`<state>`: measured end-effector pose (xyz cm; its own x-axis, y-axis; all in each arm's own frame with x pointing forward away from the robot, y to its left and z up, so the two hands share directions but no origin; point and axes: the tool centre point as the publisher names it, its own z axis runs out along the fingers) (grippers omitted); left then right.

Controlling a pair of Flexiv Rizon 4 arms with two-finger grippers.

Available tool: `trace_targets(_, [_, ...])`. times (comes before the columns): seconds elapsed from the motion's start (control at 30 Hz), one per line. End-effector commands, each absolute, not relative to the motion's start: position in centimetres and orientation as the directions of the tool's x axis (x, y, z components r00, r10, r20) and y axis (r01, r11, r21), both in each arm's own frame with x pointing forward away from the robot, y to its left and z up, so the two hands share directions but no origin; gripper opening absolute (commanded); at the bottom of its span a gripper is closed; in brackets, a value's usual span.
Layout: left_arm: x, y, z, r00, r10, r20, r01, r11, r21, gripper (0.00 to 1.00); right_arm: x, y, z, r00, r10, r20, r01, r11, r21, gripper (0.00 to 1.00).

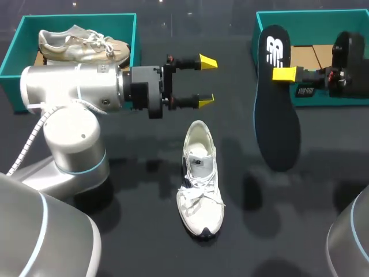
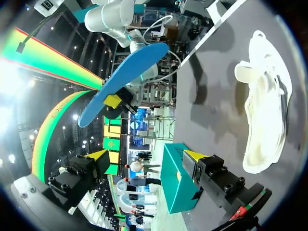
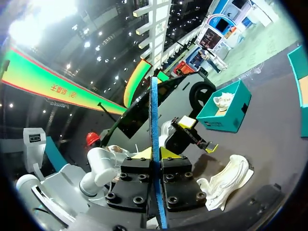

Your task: Take the shoe out of the shoebox, open the shoe tongue, remove and reinsert the insole, then place the shoe into the shoebox

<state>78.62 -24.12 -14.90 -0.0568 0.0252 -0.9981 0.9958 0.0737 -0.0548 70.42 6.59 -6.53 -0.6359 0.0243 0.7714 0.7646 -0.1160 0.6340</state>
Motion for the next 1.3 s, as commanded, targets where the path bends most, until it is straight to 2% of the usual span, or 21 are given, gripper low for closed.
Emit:
trace_targets(0.03, [78.4,-23.6,-14.7,-0.049,0.062,-0.997,0.997,0.06,-0.045,1.0,73.1,7.1,-8.4,-0.599,-0.039,0.799,0.799,-0.084,0.595,0.0])
trace_targets(0.33, [78.1,-23.5,-14.7,-0.036,0.067,-0.997,0.998,0.051,-0.032,1.0,73.1,7.1,-8.4,-0.599,-0.039,0.799,0.799,-0.084,0.595,0.0])
trace_targets(0.47, [77.6,-23.6,-14.6,-0.028,0.073,-0.997,0.998,0.054,-0.025,1.0,75.5,7.5,-10.0,-0.41,0.018,0.912,0.91,-0.056,0.411,0.0])
trace_targets(0.57, [77.1,-23.9,-14.3,-0.018,0.08,-0.997,0.999,0.037,-0.015,1.0,77.3,7.5,-11.1,-0.322,0.001,0.947,0.943,-0.082,0.321,0.0])
trace_targets(0.63, [76.9,-24.0,-14.2,-0.018,0.093,-0.996,0.999,0.035,-0.015,1.0,77.7,7.6,-11.4,-0.322,0.011,0.947,0.946,-0.024,0.322,0.0])
trace_targets(1.07, [76.6,-24.7,-14.1,0.0,0.096,-0.995,1.0,0.023,0.002,1.0,77.7,7.6,-11.4,-0.322,0.011,0.947,0.946,-0.024,0.322,0.0])
trace_targets(1.23, [76.9,-26.1,-13.9,0.0,0.133,-0.991,1.0,0.021,0.003,1.0,80.4,9.4,-12.7,-0.163,0.021,0.986,0.986,-0.029,0.164,0.0])
trace_targets(1.3, [77.1,-26.3,-13.9,0.002,0.144,-0.99,1.0,0.024,0.005,1.0,80.5,9.5,-12.9,-0.133,0.03,0.991,0.989,-0.061,0.134,0.0])
